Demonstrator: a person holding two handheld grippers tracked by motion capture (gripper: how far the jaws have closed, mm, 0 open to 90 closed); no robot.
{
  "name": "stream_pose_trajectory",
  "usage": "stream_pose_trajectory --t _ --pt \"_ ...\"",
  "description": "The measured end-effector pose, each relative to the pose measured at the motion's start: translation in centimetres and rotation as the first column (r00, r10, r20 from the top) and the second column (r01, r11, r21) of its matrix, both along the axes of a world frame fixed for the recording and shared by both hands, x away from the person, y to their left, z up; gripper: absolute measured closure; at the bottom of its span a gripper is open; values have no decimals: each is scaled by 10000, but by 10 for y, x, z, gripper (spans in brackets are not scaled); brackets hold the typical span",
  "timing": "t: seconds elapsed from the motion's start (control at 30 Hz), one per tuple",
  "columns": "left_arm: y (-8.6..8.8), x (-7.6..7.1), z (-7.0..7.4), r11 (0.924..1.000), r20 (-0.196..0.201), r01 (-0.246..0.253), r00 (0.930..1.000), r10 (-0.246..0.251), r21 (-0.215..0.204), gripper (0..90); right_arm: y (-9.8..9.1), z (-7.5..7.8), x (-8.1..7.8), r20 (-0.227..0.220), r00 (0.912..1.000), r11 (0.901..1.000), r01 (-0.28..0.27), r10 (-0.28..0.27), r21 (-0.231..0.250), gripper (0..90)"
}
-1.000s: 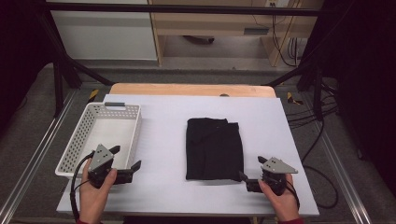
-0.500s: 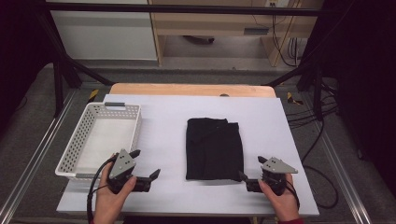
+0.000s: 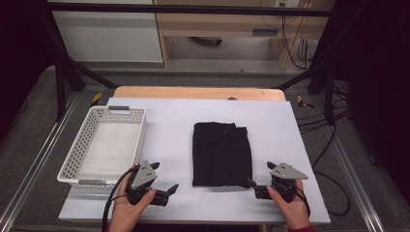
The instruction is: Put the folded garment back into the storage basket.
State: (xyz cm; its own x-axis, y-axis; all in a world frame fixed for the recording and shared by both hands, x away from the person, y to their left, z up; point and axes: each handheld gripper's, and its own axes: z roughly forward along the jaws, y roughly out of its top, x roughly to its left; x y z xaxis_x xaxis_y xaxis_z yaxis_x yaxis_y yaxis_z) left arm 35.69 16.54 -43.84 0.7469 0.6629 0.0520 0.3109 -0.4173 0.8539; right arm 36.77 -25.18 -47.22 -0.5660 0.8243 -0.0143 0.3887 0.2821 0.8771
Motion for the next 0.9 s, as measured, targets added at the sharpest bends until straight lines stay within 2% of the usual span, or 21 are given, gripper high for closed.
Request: stream_pose_trajectory --t 0.23,0.3,0.33,0.5,0.57,0.7,0.73,0.83,0.9 --pt "-8 2 -8 9997 -404 232 9989 -229 75 52 -1 0 -1 -74 9999 9999 142 -143 -54 58" --pt "-11 4 -9 9995 -475 238 9986 -229 188 55 -2 -1 0 -264 9995 9998 175 -176 -35 66" --pt "-16 5 -12 9992 -636 319 9975 -304 227 55 -2 -1 -1 -327 9993 9998 198 -199 -34 66" --pt "-27 9 -18 9982 -722 378 9968 -344 468 58 -2 -1 -5 -342 9991 9997 252 -254 -75 66" --pt "-34 12 -21 9978 -674 202 9976 -159 632 64 -3 -1 -6 -317 9991 9995 286 -289 -99 65" --pt "-46 19 -25 9961 -807 422 9961 -359 781 71 -3 -2 -6 -292 9989 9993 360 -362 -83 64" --pt "-54 26 -25 9951 -904 471 9951 -392 864 70 -3 -2 -5 -337 9988 9993 363 -367 -113 64" --pt "-60 32 -24 9958 -923 512 9948 -440 765 68 -4 -2 -4 -357 9985 9991 413 -416 -69 64" --pt "-66 37 -26 9956 -1078 678 9923 -606 650 68 -4 -2 -5 -339 9985 9991 426 -428 -54 64"
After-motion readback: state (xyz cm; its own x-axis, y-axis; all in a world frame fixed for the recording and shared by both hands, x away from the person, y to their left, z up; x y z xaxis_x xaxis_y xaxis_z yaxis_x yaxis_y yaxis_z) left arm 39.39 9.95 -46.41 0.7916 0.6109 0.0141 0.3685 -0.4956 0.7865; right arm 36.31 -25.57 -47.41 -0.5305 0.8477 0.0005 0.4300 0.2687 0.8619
